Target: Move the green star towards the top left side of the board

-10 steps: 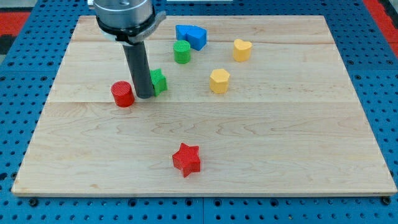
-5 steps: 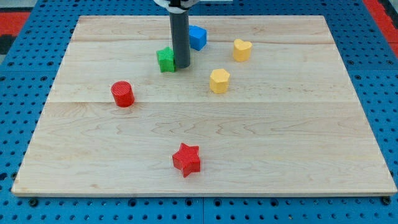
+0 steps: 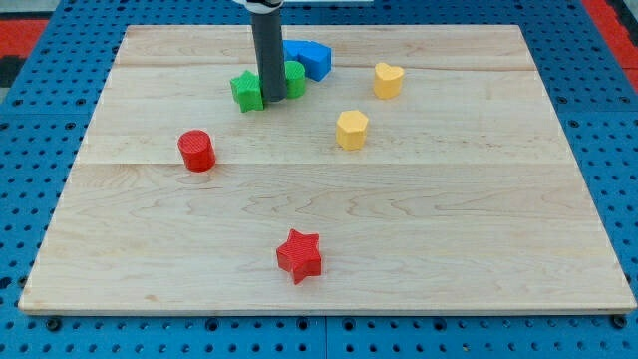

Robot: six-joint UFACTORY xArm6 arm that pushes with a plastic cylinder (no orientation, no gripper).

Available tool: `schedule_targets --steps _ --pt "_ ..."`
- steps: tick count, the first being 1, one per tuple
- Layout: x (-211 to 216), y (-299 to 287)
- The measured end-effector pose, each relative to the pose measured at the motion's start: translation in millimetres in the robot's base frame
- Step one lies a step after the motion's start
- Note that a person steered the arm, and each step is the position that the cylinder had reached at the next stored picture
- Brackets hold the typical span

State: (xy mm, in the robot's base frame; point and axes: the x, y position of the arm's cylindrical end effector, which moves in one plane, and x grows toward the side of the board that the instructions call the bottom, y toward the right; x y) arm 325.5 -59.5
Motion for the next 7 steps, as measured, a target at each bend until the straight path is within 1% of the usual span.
schedule_targets --steps 2,4,5,6,7 --pt "-9.3 -15.0" --pt "21.1 -50.8" --pt "16.1 -90.5" --pt "-12.0 -124.2" --pt "3.4 -152.5"
